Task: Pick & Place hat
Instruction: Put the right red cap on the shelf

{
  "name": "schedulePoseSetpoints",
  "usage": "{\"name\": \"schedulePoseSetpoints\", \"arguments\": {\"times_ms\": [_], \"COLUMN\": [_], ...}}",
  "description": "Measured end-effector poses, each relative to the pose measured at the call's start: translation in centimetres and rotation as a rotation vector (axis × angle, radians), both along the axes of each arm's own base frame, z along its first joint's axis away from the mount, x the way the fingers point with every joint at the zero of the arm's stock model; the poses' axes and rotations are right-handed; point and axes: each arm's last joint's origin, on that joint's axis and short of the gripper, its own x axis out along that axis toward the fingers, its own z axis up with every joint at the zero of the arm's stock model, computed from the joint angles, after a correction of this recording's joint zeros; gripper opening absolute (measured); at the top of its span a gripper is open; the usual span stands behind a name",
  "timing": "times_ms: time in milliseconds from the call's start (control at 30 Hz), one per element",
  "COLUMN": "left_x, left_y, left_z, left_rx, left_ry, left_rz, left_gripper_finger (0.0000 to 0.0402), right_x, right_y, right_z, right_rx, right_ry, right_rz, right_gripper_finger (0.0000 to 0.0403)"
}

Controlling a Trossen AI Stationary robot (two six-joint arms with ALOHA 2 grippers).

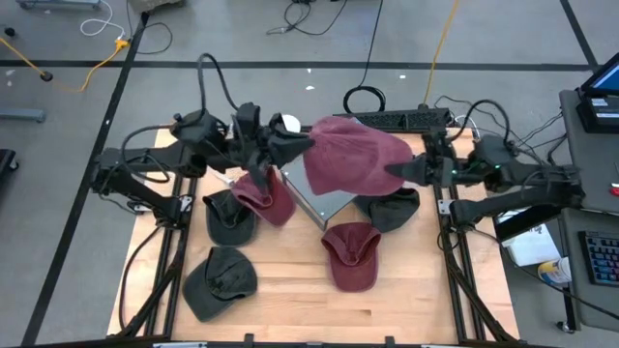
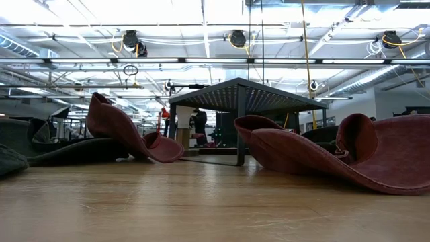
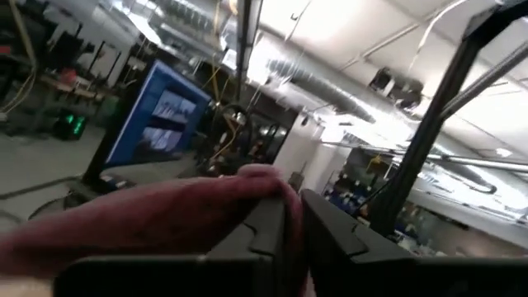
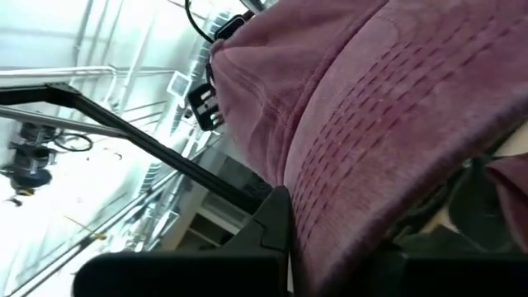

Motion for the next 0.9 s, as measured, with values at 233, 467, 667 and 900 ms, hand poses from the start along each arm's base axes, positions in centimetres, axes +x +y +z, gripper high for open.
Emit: {"name": "schedulePoseSetpoints", "arguments": {"times_ms": [233, 467, 667, 900], "left_x": [-0.3, 0.0, -0.1, -0.1], "left_y": [1.0, 2.2, 2.4, 2.3], "left_z": [-0.6, -2.9, -3.5, -4.4], "left_rx": [-0.161, -0.517, -0.618, -0.689], "left_ry": [0.11, 0.335, 0.403, 0.497], "left_rz": [-0.047, -0.073, -0.095, -0.105], "left_gripper_finger": [0.0136, 0.0142, 0.0126, 0.0122], "right_x": [-2.0, -2.1, -2.3, -3.1], "right_y": [-0.1, 0.0, 0.0, 0.0], "right_z": [-0.3, -1.0, -1.5, -1.3], "right_rx": [-0.072, -0.168, -0.174, -0.188], "right_ry": [0.054, 0.123, 0.178, 0.158], "right_rz": [-0.021, 0.002, 0.011, 0.008], "right_gripper_finger": [0.0005, 0.0005, 0.0005, 0.0004]}}
